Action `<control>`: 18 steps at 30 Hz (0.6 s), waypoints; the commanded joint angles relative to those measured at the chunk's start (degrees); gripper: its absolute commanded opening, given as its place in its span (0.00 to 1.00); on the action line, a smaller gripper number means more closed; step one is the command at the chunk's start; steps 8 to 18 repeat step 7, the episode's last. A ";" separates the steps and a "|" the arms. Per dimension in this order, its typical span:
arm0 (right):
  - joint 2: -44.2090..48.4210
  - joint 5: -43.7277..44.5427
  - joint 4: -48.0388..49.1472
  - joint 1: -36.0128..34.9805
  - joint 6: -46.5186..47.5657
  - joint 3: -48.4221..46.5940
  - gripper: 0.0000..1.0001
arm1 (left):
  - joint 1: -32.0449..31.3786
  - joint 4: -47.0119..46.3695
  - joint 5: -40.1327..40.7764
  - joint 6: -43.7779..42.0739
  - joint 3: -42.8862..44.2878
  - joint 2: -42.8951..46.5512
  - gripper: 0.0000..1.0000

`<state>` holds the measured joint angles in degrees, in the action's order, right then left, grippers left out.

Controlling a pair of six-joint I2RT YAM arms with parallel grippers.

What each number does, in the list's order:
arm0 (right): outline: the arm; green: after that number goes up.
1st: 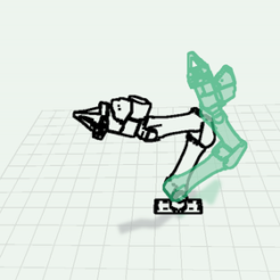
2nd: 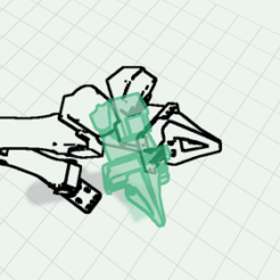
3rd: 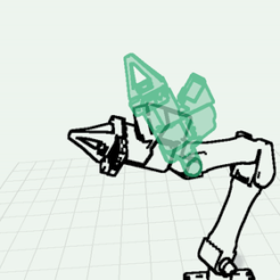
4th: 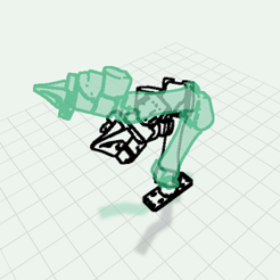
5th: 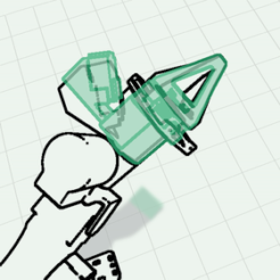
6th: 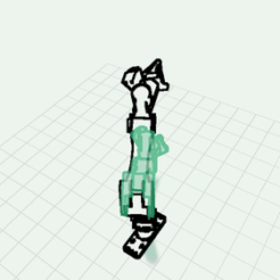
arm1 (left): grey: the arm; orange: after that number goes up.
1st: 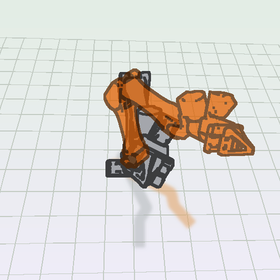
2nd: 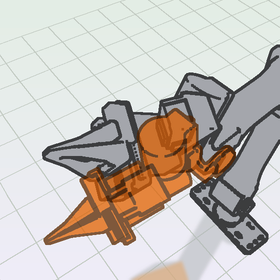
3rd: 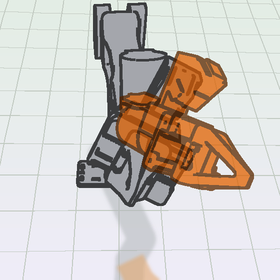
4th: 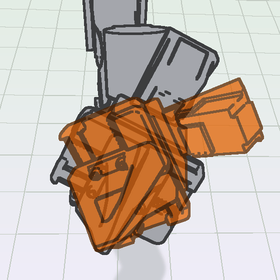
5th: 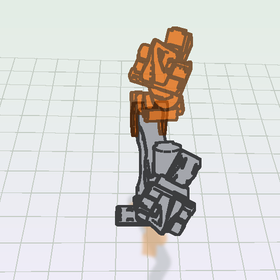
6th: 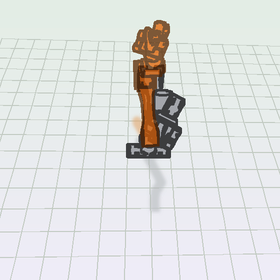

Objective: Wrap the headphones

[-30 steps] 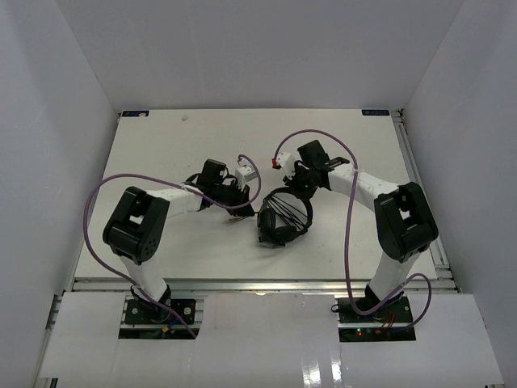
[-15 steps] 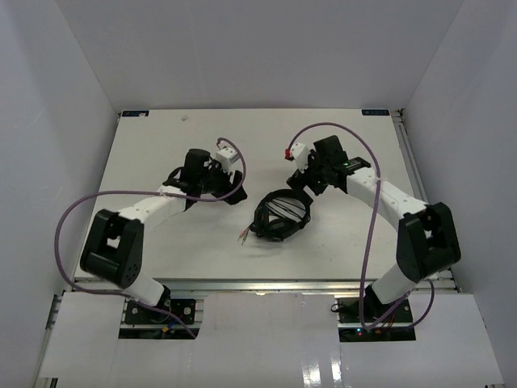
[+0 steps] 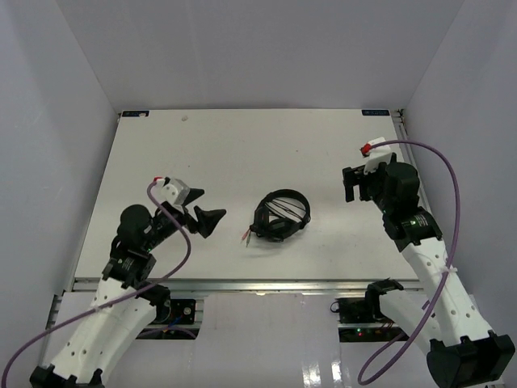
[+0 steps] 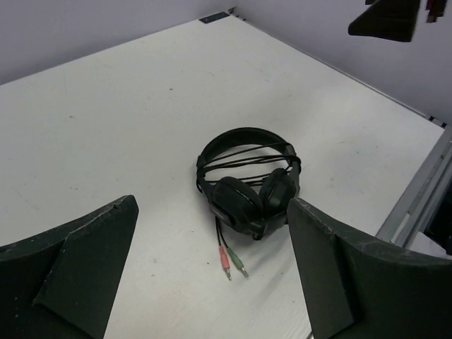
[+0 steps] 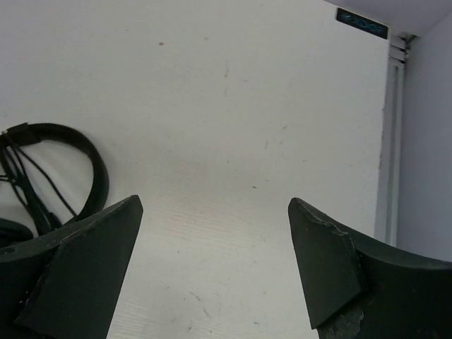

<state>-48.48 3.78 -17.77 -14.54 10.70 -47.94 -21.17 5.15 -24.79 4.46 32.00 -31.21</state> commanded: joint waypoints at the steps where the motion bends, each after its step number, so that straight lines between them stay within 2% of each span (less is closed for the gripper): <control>1: 3.24 4.46 1.66 3.94 -3.28 4.23 0.90 | -0.10 8.09 -0.18 2.21 -3.19 9.40 0.98; 5: 4.39 -0.37 1.36 7.16 -2.49 4.47 0.90 | -0.19 10.18 5.59 3.24 -3.65 15.21 0.98; 7: 3.96 -0.75 1.44 8.04 -3.20 4.18 0.90 | -0.19 9.89 7.56 3.82 -3.87 15.09 0.98; 18: 3.96 -0.75 1.44 8.04 -3.20 4.18 0.90 | -0.19 9.89 7.56 3.82 -3.87 15.09 0.98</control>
